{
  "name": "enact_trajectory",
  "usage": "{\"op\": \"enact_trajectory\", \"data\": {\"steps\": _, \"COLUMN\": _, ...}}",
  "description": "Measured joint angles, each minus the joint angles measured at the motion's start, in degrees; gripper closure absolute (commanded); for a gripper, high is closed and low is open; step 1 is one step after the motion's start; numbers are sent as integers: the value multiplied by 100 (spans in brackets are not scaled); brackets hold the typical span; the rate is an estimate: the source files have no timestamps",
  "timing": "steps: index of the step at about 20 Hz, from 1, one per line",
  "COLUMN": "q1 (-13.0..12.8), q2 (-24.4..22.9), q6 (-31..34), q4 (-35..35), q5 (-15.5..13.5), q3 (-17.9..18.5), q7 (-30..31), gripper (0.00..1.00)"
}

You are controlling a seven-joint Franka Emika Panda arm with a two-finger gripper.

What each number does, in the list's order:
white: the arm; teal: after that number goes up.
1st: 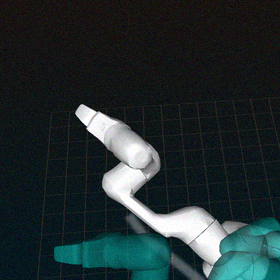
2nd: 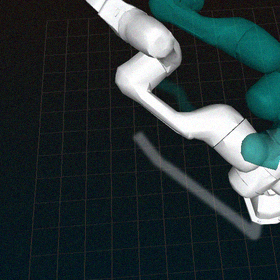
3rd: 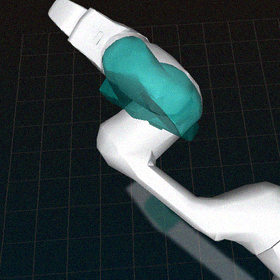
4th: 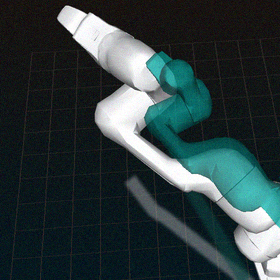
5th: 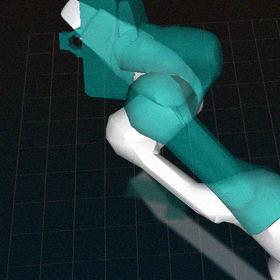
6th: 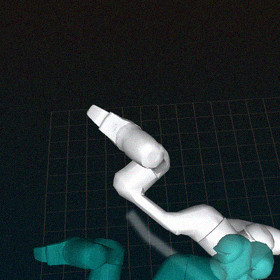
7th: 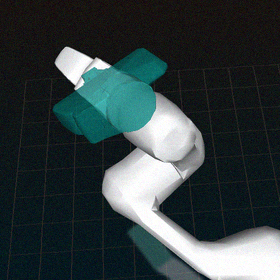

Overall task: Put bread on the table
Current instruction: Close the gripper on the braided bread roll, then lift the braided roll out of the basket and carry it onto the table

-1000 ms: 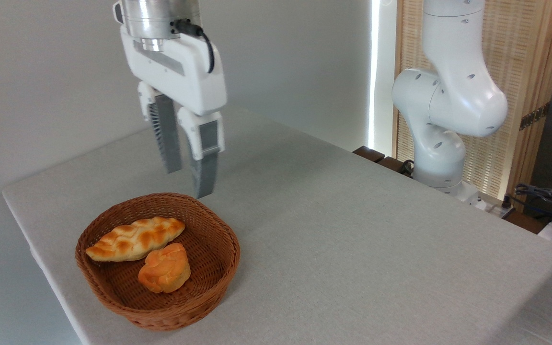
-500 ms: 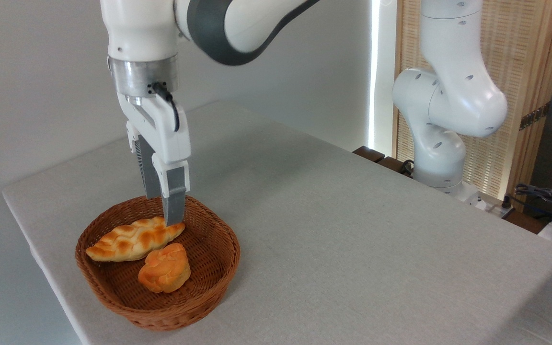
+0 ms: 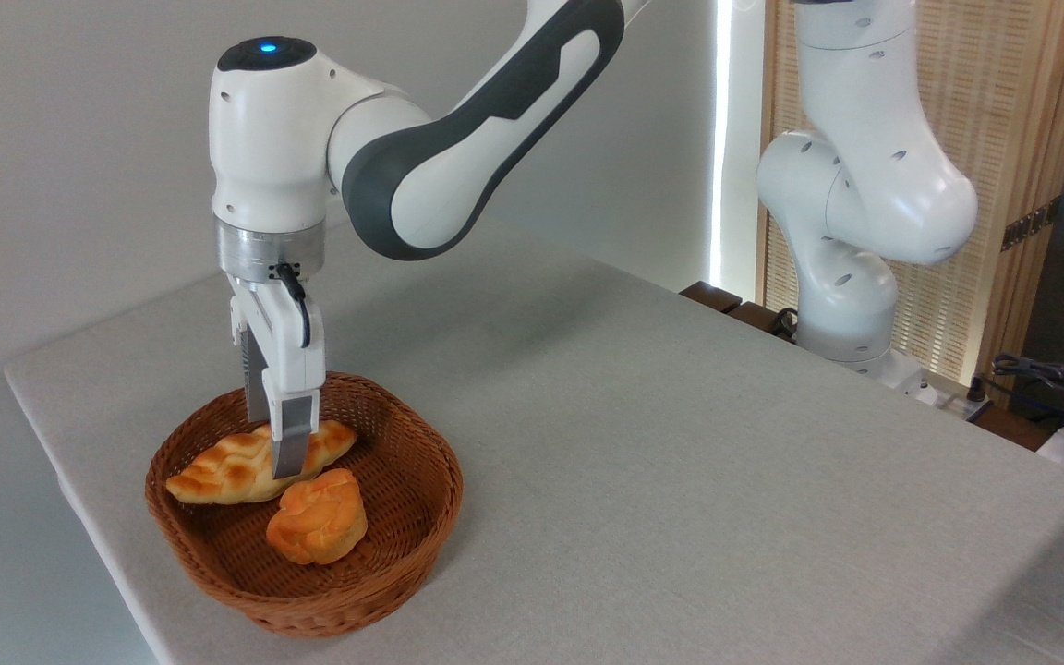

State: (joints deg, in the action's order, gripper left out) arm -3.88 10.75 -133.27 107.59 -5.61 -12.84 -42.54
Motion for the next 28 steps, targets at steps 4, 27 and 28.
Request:
{"op": "enact_trajectory", "data": {"steps": 4, "q1": 0, "q2": 87, "q6": -313, "q4": 109, "q5": 0, "q3": -62, "q7": 0, "gripper": 14}}
{"op": "enact_trajectory", "data": {"steps": 27, "q1": 60, "q2": -9, "q6": -547, "q4": -56, "q5": -343, "q3": -72, "q7": 26, "gripper": 85}}
{"op": "enact_trajectory", "data": {"steps": 28, "q1": 78, "q2": -82, "q6": -537, "q4": -113, "q5": -560, "q3": -62, "q7": 28, "gripper": 85}}
